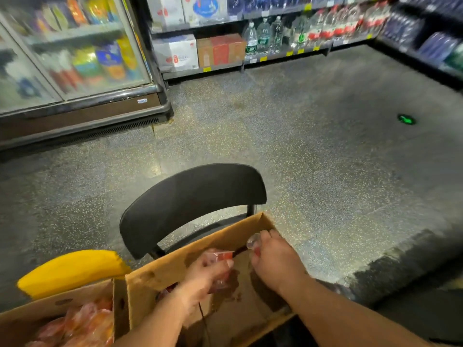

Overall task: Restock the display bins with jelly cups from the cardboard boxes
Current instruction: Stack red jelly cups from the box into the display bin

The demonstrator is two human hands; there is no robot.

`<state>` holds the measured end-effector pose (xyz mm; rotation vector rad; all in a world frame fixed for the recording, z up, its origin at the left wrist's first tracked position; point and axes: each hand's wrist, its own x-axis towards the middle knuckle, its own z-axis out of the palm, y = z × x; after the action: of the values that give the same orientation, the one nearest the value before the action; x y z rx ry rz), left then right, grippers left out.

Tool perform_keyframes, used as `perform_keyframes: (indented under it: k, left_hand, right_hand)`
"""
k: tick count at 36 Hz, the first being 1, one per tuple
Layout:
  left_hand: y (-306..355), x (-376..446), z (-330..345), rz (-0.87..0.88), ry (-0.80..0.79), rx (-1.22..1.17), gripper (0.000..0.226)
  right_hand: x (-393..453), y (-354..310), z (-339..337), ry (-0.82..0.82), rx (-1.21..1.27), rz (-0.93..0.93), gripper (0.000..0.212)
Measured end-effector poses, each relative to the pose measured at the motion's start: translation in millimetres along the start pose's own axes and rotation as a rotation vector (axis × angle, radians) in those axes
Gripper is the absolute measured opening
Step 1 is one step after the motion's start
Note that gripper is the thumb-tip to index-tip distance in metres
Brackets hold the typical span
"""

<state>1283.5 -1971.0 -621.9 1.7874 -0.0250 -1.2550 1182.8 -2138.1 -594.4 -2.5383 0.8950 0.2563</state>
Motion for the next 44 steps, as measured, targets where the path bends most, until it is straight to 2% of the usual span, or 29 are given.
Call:
perform_keyframes:
  k: [4,7,10,12,14,15,19,21,24,28,29,32,33,34,37,41,44]
  left_hand:
    - [47.0,-32.5,7.0,0.090,-0.037,0.060,0.054]
    - [82.0,-63.6,13.1,0.175,-0.097,0.047,0.061]
    - [120.1,-118.6,20.3,0.303,-0.190,0.087,0.038]
    - [142.3,-153.8,25.8,0.374,-0.251,0.116,0.044]
    - [165.5,-191.9,31.1,0.466,-0.321,0.167,0.060]
    - [178.1,-213.5,35.5,0.494,-0.359,0.191,0.059]
    - [225.1,-302.9,65.5,0.645,-0.477,0.253,0.032]
    - [243.1,-348.7,88.1,0.729,-0.536,0.259,0.033]
    - [257.4,-416.5,123.3,0.802,-0.643,0.298,0.033]
    - [259.4,-502.2,162.3,0.938,-0.753,0.331,0.064]
    - [257.0,-523.9,171.8,0.964,-0.779,0.347,0.058]
    - [241.6,-589.7,198.2,1.038,-0.862,0.372,0.019]
    - [234.8,-610.2,205.0,1.056,-0.890,0.371,0.013]
    - [227.7,-627.3,212.9,1.069,-0.917,0.368,0.014]
    - [202.5,-673.5,237.6,1.081,-0.995,0.352,0.036]
    - [160.0,-731.7,272.9,1.093,-1.052,0.339,0.016]
    - [130.0,-765.0,297.0,1.083,-1.089,0.309,0.019]
  right_hand:
    - [-35.7,-8.7,-50.8,0.101,0.074,0.080,0.040]
    - [-72.3,-22.8,-95.5,0.198,0.143,0.173,0.029]
    - [-122.2,-41.9,-142.1,0.308,0.201,0.295,0.026]
    - [-156.5,-51.9,-170.2,0.387,0.217,0.328,0.026]
    - [-197.1,-62.5,-201.5,0.461,0.230,0.382,0.024]
    - [-218.8,-68.7,-219.3,0.502,0.243,0.406,0.020]
    - [-312.4,-86.5,-287.2,0.668,0.151,0.475,0.023]
    - [-367.3,-95.4,-319.4,0.742,0.063,0.500,0.027]
    - [-444.2,-106.0,-357.6,0.880,0.093,0.509,0.027]
    - [-537.7,-111.6,-385.9,1.057,0.141,0.682,0.030]
    - [-559.4,-110.6,-389.4,1.089,0.146,0.706,0.030]
    - [-623.6,-111.8,-394.8,1.180,0.166,0.783,0.031]
    - [-645.0,-112.2,-394.9,1.198,0.165,0.802,0.032]
    - [-666.2,-112.4,-394.3,1.209,0.167,0.825,0.032]
    - [-727.1,-111.8,-389.6,1.240,0.174,0.876,0.041]
    - [-804.8,-105.8,-381.2,1.299,0.179,0.935,0.044]
    - [-856.6,-100.1,-375.4,1.324,0.200,0.946,0.045]
